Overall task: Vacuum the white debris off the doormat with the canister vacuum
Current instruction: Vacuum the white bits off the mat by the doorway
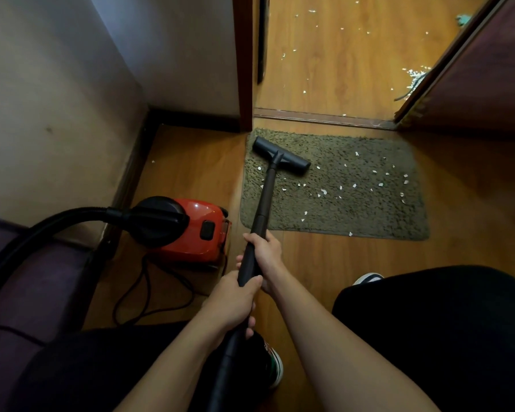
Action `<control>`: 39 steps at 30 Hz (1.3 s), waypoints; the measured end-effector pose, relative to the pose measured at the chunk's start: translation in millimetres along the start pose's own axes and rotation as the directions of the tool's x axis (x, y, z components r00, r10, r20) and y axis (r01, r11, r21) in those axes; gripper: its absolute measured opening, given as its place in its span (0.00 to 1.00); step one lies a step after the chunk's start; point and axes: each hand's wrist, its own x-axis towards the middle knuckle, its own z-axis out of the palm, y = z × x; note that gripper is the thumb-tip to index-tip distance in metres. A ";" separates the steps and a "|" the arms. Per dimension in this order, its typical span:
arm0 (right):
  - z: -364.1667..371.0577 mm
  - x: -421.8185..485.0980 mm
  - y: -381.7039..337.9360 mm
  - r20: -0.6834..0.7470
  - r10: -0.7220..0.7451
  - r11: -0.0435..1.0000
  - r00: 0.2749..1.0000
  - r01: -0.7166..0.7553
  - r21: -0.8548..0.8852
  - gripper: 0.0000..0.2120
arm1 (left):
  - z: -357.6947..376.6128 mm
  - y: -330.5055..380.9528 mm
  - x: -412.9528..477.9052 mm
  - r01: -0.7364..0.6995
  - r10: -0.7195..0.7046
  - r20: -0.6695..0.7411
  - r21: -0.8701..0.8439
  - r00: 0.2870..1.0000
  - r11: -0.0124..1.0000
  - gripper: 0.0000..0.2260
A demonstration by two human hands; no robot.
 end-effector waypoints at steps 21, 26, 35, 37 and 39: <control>25.3 -31.2 18.8 0.046 0.018 1.000 0.999 -0.019 0.004 0.06 | -28.4 -16.5 -28.4 0.040 -0.040 0.006 -0.024 0.999 0.999 0.08; 33.3 -54.8 36.3 0.052 0.037 0.999 0.998 -0.038 0.016 0.06 | -38.0 -32.8 -50.6 0.050 -0.050 0.004 -0.026 0.999 0.998 0.07; 30.6 -72.2 51.3 0.045 0.023 1.000 0.999 -0.024 0.001 0.07 | -40.7 -49.2 -67.1 0.059 -0.057 0.037 -0.027 0.998 0.998 0.06; 30.7 -69.0 48.9 0.050 0.021 1.000 0.999 -0.022 0.011 0.07 | -38.9 -47.6 -62.1 0.043 -0.043 0.023 -0.018 0.999 0.999 0.07; 29.7 -62.9 44.1 0.059 0.014 1.000 0.998 -0.015 0.017 0.08 | -36.5 -42.9 -54.7 0.031 -0.031 0.009 -0.006 0.999 1.000 0.07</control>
